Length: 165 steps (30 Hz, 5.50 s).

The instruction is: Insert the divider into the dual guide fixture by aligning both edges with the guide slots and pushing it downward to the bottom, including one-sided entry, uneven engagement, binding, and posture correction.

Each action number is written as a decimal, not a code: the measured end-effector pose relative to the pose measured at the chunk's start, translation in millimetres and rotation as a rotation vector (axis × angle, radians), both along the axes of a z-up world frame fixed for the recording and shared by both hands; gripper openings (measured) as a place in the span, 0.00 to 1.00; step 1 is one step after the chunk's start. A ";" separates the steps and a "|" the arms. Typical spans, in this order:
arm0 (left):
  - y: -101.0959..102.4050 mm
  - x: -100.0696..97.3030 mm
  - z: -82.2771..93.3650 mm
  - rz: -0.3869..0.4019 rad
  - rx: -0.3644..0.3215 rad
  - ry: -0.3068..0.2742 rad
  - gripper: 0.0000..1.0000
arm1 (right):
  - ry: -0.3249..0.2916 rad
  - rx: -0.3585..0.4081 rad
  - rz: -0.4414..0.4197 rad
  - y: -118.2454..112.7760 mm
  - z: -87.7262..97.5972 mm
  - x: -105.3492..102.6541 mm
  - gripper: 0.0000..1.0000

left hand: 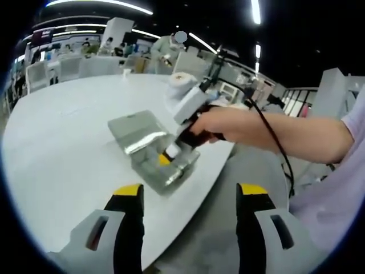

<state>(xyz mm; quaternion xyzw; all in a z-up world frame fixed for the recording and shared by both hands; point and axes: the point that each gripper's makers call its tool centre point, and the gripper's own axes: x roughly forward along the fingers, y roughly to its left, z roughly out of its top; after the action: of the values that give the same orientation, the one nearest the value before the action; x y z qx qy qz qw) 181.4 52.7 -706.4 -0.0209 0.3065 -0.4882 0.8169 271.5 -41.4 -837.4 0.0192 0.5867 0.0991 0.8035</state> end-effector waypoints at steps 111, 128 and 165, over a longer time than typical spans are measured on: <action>-15.8 -15.1 14.9 0.178 0.071 -0.044 0.64 | -0.302 0.213 0.427 9.6 52.1 -34.7 0.30; -34.5 -22.6 18.5 0.155 0.063 -0.044 0.64 | -0.404 0.313 0.497 3.0 79.0 -54.9 0.37; -67.6 -35.8 23.1 0.085 0.053 -0.042 0.65 | -0.516 0.312 0.450 -86.2 89.2 -99.6 0.48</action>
<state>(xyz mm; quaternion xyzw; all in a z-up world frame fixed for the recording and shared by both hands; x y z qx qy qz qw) 145.7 -14.8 -683.3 -0.0020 0.3007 -0.4452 0.8434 171.9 -127.6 -748.3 -0.0138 0.3325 0.3631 0.8703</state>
